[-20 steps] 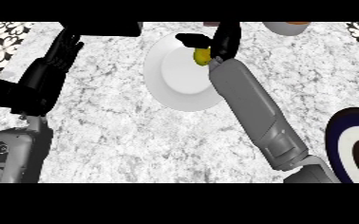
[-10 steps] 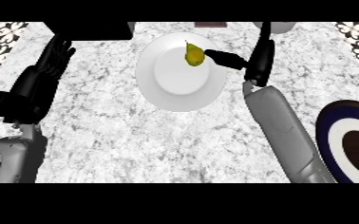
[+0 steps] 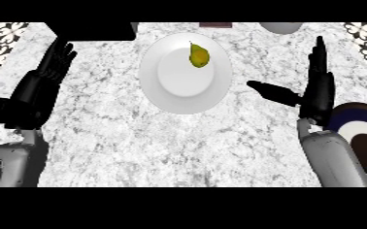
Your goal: Pick the pear from the plate and place it in the plate
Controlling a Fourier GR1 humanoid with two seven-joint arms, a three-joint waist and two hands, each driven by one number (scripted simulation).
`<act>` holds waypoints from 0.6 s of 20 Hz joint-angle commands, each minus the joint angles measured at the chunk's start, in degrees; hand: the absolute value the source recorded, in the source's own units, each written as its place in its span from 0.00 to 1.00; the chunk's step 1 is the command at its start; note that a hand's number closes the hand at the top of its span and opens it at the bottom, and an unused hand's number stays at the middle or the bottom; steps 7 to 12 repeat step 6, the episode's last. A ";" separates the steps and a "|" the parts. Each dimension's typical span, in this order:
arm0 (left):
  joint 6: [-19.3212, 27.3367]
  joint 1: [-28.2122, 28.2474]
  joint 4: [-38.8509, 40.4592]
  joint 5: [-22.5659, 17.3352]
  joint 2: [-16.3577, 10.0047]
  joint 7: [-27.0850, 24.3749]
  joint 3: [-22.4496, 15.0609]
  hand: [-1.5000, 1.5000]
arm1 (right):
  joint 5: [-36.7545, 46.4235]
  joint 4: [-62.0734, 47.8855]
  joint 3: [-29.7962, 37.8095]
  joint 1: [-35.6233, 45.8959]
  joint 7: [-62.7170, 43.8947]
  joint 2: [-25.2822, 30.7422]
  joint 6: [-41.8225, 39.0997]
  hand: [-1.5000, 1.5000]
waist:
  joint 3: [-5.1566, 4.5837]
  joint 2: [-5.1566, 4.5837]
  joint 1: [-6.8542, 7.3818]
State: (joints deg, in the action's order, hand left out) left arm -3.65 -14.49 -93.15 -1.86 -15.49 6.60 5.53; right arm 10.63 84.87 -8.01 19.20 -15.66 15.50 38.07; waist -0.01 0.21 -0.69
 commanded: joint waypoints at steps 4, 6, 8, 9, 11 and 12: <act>-1.86 -1.13 0.05 -0.76 -0.75 2.64 1.44 0.50 | -1.81 10.98 3.60 -13.79 4.43 3.66 -5.48 0.00 | 0.02 -0.09 0.22; 0.37 -3.59 1.83 1.21 1.11 1.60 0.37 0.50 | 0.77 12.40 3.65 -16.62 4.43 3.56 -3.99 0.00 | 0.01 -0.12 0.03; 0.37 -3.59 1.83 1.21 1.11 1.60 0.37 0.50 | 0.77 12.40 3.65 -16.62 4.43 3.56 -3.99 0.00 | 0.01 -0.12 0.03; 0.37 -3.59 1.83 1.21 1.11 1.60 0.37 0.50 | 0.77 12.40 3.65 -16.62 4.43 3.56 -3.99 0.00 | 0.01 -0.12 0.03; 0.37 -3.59 1.83 1.21 1.11 1.60 0.37 0.50 | 0.77 12.40 3.65 -16.62 4.43 3.56 -3.99 0.00 | 0.01 -0.12 0.03; 0.37 -3.59 1.83 1.21 1.11 1.60 0.37 0.50 | 0.77 12.40 3.65 -16.62 4.43 3.56 -3.99 0.00 | 0.01 -0.12 0.03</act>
